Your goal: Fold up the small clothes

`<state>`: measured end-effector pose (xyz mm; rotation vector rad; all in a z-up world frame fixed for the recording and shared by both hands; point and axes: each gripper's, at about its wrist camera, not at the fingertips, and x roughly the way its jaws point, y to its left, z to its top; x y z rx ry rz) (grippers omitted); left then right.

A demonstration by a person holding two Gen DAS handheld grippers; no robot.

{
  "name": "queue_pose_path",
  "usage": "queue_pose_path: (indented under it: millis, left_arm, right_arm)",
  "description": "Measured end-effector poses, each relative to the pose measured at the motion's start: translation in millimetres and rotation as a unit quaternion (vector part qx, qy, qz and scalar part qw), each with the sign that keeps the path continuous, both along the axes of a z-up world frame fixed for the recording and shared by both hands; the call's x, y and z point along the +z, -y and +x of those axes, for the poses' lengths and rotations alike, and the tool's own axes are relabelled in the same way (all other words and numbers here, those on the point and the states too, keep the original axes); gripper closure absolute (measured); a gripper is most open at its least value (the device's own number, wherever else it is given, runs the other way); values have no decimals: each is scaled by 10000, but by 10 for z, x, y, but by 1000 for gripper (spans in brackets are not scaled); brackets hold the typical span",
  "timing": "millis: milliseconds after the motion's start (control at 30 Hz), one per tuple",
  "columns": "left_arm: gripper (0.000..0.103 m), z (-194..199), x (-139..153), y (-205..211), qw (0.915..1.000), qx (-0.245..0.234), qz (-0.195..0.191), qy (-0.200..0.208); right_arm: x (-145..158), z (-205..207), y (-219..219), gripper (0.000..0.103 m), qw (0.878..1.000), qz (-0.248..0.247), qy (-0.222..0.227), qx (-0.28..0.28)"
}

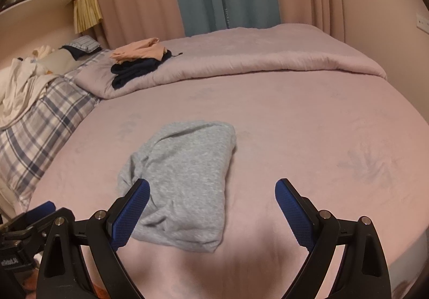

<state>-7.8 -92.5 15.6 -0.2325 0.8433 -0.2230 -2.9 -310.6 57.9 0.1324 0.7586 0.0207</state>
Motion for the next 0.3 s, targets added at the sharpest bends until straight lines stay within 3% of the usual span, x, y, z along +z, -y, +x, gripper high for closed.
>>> queue_pose_path:
  millis: [300]
  left_arm:
    - [1,-28,23,22,9999,-19,45,109]
  right_arm:
    - [1,12,-16,9,10000,-66,-22,-19]
